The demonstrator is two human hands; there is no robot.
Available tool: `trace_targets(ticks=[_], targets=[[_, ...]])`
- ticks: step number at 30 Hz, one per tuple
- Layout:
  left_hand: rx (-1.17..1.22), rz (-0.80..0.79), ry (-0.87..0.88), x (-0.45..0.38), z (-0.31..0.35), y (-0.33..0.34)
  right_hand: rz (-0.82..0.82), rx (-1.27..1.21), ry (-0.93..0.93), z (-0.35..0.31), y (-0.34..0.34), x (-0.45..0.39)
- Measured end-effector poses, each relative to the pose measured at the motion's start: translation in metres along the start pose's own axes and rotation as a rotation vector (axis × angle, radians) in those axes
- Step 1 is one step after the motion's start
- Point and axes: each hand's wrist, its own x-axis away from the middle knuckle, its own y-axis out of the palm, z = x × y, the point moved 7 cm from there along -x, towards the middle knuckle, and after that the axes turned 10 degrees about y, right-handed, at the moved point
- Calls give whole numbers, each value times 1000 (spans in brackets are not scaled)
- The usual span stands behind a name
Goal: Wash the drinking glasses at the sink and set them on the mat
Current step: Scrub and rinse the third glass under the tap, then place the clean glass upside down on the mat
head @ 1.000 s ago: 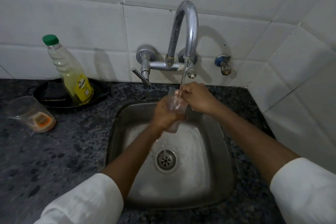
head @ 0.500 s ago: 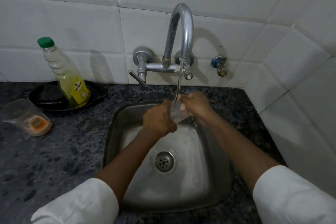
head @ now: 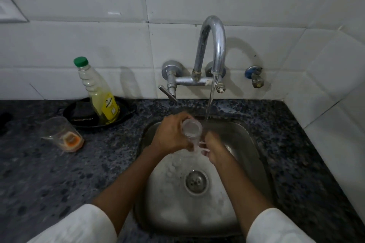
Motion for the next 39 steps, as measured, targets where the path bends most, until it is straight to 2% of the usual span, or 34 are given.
trace_targets(ticks=[3, 5, 7, 9, 11, 13, 15, 17, 20, 25, 27, 29, 31, 33, 37, 39], targets=[[-16, 51, -185, 24, -31, -10, -73, -82, -187, -35, 12, 23], [7, 93, -255, 37, -45, -20, -92, 35, -355, -61, 29, 50], [67, 159, -311, 48, -55, -33, 93, 376, -638, -87, 47, 79], [117, 207, -350, 55, -60, -46, 417, 813, -924, -107, 74, 103], [125, 229, -340, 58, -60, -58, 634, 1083, -1016, -118, 99, 115], [130, 253, -296, 60, -59, -72, 709, 1180, -1022, -126, 113, 115], [126, 262, -262, 61, -60, -84, 668, 1039, -954, -132, 109, 107], [132, 250, -254, 62, -62, -91, 561, 836, -867, -128, 101, 95], [154, 243, -224, 61, -65, -100, 362, 680, -791, -120, 96, 85], [239, 204, -143, 55, -56, -106, 29, 707, -658, -63, 79, 95], [302, 171, -100, 54, -41, -103, -159, 647, -658, -32, 76, 104], [354, 106, -31, 55, -20, -96, -245, 547, -695, -13, 76, 117], [432, 33, 7, 60, -3, -84, -233, 397, -731, -5, 71, 126], [520, -34, 4, 67, 10, -76, -153, 352, -766, -3, 60, 140], [630, -169, -101, 90, 27, -77, 11, 520, -875, 3, 33, 162], [599, -169, -183, 106, 20, -89, 54, 523, -895, 8, 25, 170]])
